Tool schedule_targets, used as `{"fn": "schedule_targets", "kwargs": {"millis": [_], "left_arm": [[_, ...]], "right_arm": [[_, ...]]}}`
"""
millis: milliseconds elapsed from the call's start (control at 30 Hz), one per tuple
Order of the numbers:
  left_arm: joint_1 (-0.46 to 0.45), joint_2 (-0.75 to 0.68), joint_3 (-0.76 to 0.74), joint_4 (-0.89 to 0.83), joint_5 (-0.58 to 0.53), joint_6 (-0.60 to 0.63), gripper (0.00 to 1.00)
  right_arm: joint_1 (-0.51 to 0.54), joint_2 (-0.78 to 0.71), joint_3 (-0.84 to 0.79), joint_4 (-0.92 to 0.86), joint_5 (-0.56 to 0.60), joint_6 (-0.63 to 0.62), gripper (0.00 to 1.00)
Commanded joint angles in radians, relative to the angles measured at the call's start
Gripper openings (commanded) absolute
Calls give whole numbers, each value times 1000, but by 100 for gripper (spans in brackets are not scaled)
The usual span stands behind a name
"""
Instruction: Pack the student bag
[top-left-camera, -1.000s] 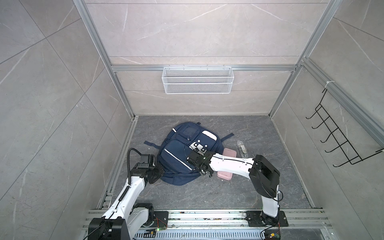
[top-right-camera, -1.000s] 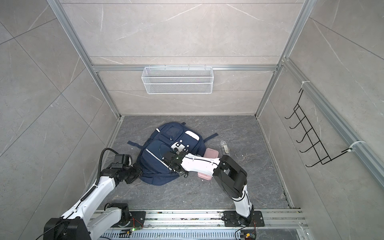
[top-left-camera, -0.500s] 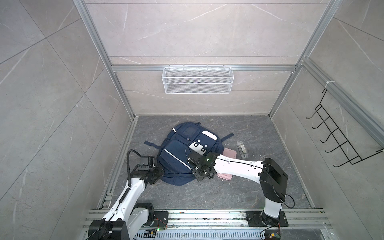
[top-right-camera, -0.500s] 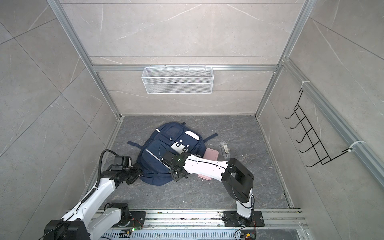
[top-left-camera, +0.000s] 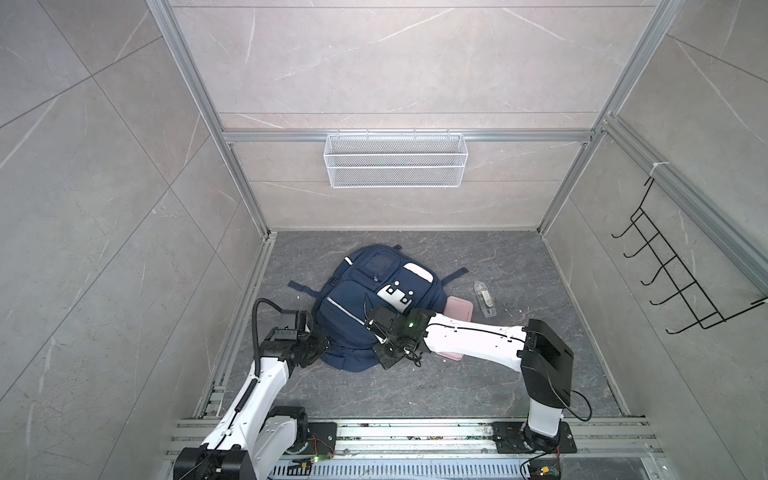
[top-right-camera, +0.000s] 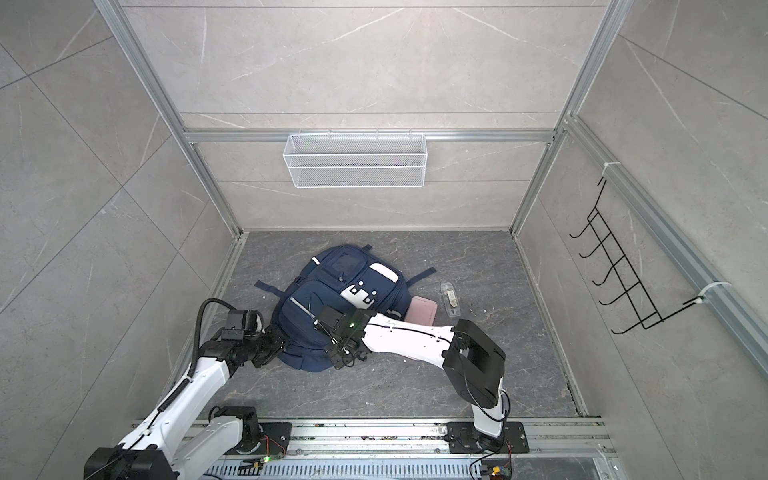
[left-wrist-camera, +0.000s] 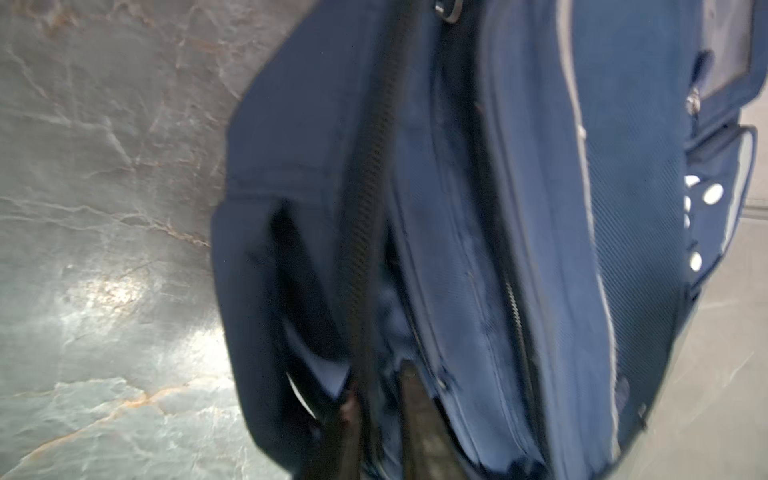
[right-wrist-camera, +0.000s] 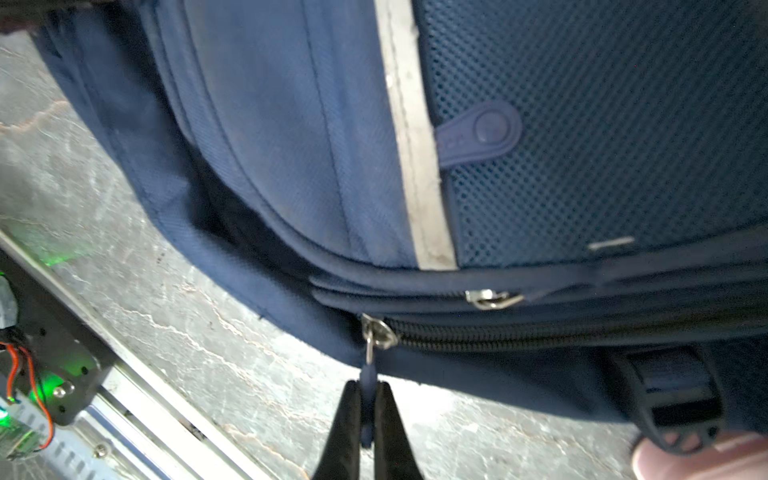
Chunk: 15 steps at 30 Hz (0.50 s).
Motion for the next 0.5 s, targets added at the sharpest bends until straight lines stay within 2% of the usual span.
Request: {"fn": "schedule_targets", "kwargs": {"millis": [0,100,300,467], "left_arm": [[-7,-42,87,-79,47,48,32],[-9,-47,136,-108,59,66,39],[-16,23,185,-85,94,78,40],[-58,106,192,-18,98,55,40]], "right_arm": [[15,-62,-26,87,-20,35,0],[8,-93,-56,109,-19,48,0],[-9,-141,-93,138,-17,66,0],[-15,-164,-106,141,-16,74,0]]}}
